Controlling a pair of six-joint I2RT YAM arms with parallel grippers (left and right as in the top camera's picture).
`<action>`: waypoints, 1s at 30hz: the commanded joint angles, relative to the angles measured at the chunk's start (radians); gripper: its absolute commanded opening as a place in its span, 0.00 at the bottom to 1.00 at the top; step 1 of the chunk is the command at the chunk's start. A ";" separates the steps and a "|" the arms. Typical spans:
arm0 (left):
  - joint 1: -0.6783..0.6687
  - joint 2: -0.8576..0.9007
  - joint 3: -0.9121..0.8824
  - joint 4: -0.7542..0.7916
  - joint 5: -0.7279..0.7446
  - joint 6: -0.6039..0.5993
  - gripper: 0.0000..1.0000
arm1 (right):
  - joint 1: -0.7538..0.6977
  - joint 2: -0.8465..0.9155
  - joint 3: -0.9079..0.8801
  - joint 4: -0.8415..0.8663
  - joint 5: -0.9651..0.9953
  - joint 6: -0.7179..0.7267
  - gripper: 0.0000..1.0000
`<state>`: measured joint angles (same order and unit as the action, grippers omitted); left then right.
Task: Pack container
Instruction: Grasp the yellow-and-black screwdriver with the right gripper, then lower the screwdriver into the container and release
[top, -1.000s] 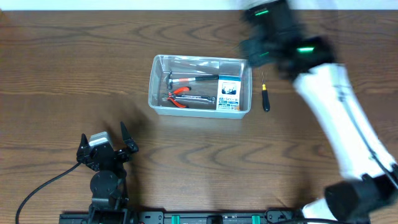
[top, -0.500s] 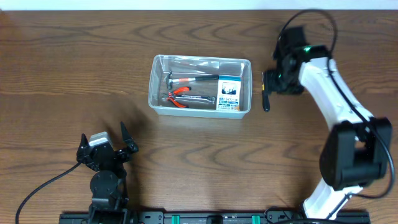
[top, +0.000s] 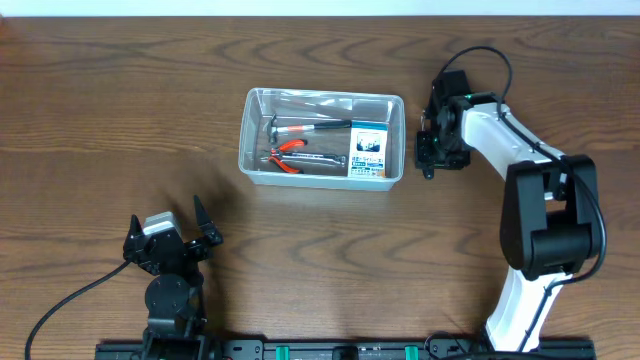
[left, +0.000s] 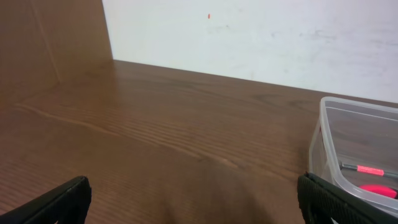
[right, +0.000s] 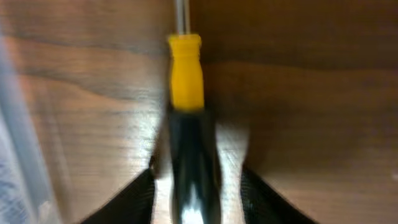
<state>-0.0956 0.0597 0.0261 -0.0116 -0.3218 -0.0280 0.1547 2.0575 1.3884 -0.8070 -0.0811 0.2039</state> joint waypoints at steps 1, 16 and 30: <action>-0.003 -0.003 -0.022 -0.029 -0.019 0.002 0.98 | -0.003 0.063 -0.008 0.004 -0.013 0.013 0.33; -0.003 -0.003 -0.022 -0.029 -0.019 0.002 0.98 | 0.003 -0.247 0.092 -0.057 0.103 -0.048 0.09; -0.003 -0.003 -0.022 -0.029 -0.019 0.002 0.98 | 0.389 -0.457 0.141 0.156 -0.031 -0.577 0.01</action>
<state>-0.0956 0.0597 0.0261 -0.0113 -0.3218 -0.0280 0.4862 1.5040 1.5627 -0.6483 -0.0677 -0.1455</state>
